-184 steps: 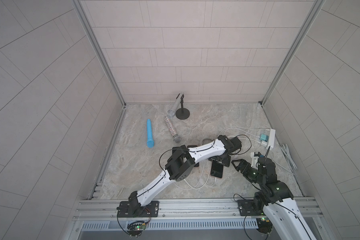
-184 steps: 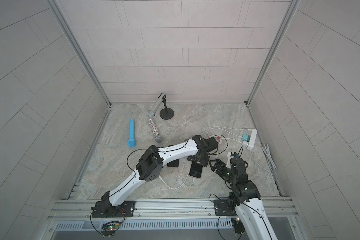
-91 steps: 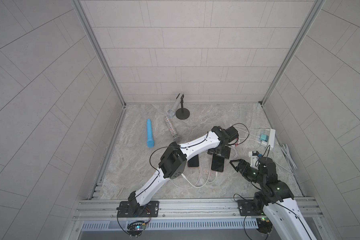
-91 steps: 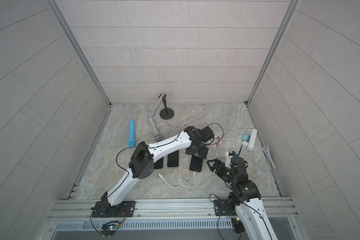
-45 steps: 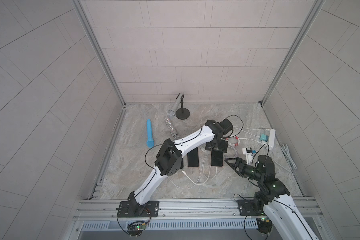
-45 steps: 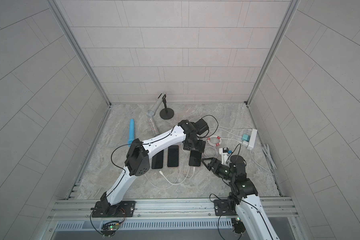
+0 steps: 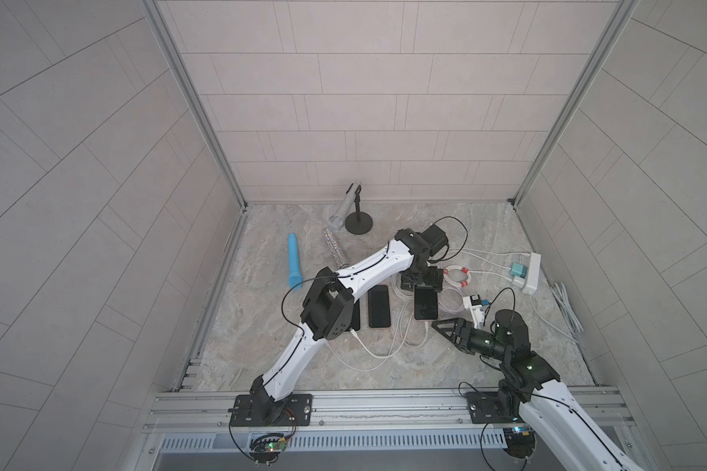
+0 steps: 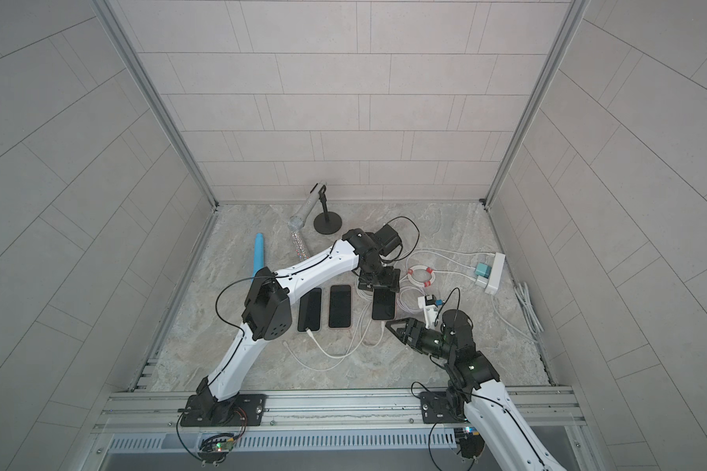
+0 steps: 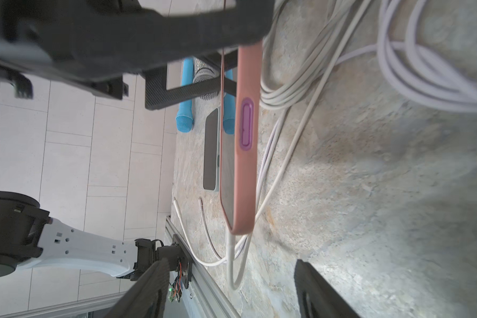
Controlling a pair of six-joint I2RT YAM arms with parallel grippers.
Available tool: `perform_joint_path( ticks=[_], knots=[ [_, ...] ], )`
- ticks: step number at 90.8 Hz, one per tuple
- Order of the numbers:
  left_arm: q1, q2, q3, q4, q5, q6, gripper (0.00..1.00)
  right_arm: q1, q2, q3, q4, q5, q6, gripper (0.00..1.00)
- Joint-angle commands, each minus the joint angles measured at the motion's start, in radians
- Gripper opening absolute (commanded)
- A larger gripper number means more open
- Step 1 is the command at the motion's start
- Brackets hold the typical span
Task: Unplug the charging cable from the phone
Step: Remove the charging cable from the phone.
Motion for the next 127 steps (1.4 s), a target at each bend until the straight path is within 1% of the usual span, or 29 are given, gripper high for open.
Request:
perform_joint_path(
  ticks=[1,8,17,31,56,64,94,105,127],
  knots=[
    [0.008,-0.047,0.001,0.015,0.039,-0.011,0.0,0.059,0.018,-0.01,0.071,0.078,0.017,0.73],
    [0.01,-0.046,0.001,0.017,0.042,-0.011,0.0,0.1,0.047,-0.013,0.104,0.108,0.023,0.72],
    [0.01,-0.044,0.001,0.02,0.05,-0.015,0.0,0.138,0.095,-0.013,0.148,0.134,0.023,0.67],
    [0.01,-0.043,-0.004,0.022,0.056,-0.017,0.0,0.164,0.166,-0.006,0.207,0.154,0.021,0.56],
    [0.011,-0.062,-0.047,0.04,0.059,-0.019,0.0,0.17,0.211,0.013,0.229,0.178,0.003,0.51],
    [0.011,-0.064,-0.054,0.045,0.063,-0.02,0.0,0.17,0.224,0.018,0.236,0.178,0.0,0.47],
    [0.01,-0.062,-0.054,0.05,0.069,-0.02,0.0,0.174,0.287,0.027,0.286,0.157,-0.005,0.36],
    [0.011,-0.06,-0.054,0.05,0.07,-0.02,0.0,0.174,0.291,0.031,0.291,0.154,-0.005,0.3],
    [0.012,-0.059,-0.053,0.053,0.071,-0.023,0.0,0.174,0.286,0.029,0.291,0.148,-0.005,0.2]
  ],
)
